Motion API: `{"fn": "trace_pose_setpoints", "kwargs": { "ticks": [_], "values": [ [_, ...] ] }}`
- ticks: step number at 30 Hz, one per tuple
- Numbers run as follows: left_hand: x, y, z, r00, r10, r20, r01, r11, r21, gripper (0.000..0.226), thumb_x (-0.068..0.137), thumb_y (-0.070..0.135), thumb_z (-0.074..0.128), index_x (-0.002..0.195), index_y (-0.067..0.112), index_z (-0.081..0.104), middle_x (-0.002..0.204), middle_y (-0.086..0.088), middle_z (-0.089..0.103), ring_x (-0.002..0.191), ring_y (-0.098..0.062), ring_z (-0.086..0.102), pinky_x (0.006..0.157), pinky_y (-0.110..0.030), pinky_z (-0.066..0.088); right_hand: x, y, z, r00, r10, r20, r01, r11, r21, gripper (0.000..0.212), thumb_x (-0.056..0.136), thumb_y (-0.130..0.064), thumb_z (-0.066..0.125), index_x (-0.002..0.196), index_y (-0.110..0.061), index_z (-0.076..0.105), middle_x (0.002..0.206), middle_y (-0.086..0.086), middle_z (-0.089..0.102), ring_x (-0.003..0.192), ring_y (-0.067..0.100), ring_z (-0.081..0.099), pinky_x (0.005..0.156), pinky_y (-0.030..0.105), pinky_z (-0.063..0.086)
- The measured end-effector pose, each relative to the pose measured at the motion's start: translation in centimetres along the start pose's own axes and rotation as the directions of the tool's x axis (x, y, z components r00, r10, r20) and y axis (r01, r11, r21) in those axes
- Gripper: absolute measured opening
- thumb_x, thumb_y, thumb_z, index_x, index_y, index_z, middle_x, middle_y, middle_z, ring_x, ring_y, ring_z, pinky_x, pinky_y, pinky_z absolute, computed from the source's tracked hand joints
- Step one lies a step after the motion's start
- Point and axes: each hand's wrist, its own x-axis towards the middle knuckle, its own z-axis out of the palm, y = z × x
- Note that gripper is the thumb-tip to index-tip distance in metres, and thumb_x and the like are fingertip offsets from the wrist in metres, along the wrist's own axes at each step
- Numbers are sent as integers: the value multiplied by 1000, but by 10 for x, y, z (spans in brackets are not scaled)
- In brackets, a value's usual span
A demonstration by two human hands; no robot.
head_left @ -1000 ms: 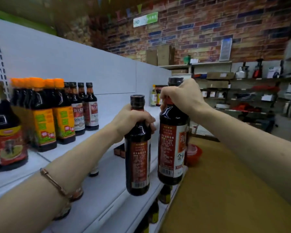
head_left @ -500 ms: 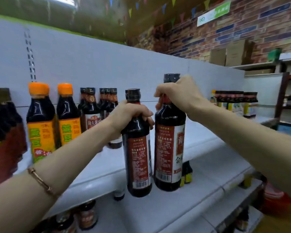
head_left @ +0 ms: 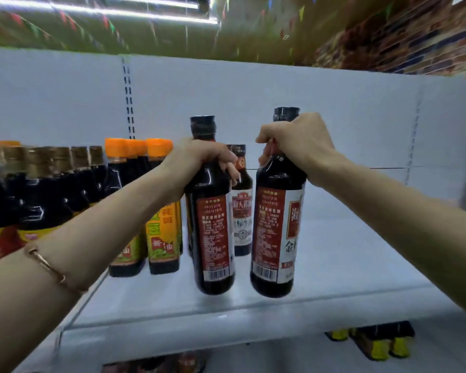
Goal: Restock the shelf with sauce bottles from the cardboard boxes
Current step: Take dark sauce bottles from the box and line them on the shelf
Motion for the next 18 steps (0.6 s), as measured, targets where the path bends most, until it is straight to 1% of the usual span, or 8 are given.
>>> {"fn": "trace_pose_setpoints", "kwargs": {
  "ticks": [2,3,6,10,13,15,16,18],
  "values": [
    [2,-11,-8,1000,21,-8,-21,999,49,32,73,9,61,41,12,60,67,-15,69,67,-32,62,75,-38,53,5,9,9,1000,-6,11,7,1000,-18,22,64,-18,69,43,-10,67,60,9,71,72,33,71,79,49,58],
    [3,-16,-11,999,31,-15,-30,996,80,28,70,11,62,42,13,61,68,-16,70,66,-31,63,74,-38,53,7,15,13,1000,-2,10,2,1000,-24,23,65,-18,69,43,-11,68,59,8,71,71,30,71,80,47,59],
    [12,-33,-17,998,46,-36,-39,986,164,34,77,7,62,43,14,60,70,-16,71,61,-24,65,72,-37,52,12,32,28,1000,13,-4,-13,997,-74,24,66,-21,67,45,-10,69,57,4,70,68,24,71,79,46,59],
    [25,-47,-20,999,44,-21,-38,973,229,37,81,6,60,45,14,62,72,-17,72,68,-30,69,83,-45,54,20,51,43,1000,10,20,-7,992,-123,23,67,-24,66,45,-21,70,56,-2,70,67,19,70,78,45,58],
    [33,-56,-25,999,36,-21,-31,977,209,30,82,9,60,52,10,65,75,-18,72,73,-32,69,86,-47,52,27,61,47,1000,-7,2,8,990,-138,29,71,-23,64,44,-13,68,53,-4,69,64,17,68,75,44,59],
    [38,-61,-27,999,47,-9,-44,976,214,24,80,13,60,58,14,69,77,-17,72,76,-33,69,91,-52,49,30,65,51,999,-45,-21,41,985,-165,31,74,-26,63,47,-11,69,52,-5,68,60,16,67,71,43,59],
    [40,-62,-27,998,56,-3,-53,972,227,23,79,14,60,58,18,68,77,-16,73,79,-34,68,93,-54,48,31,68,54,997,-65,-35,58,982,-178,32,75,-28,62,49,-10,69,52,-4,68,59,17,67,70,44,58],
    [42,-64,-26,997,71,-18,-65,967,246,30,81,10,59,54,22,65,77,-14,73,79,-34,69,93,-55,49,34,72,58,993,-95,-65,81,979,-186,36,73,-35,60,54,-6,69,55,2,68,60,22,67,66,46,57]
  ]
}}
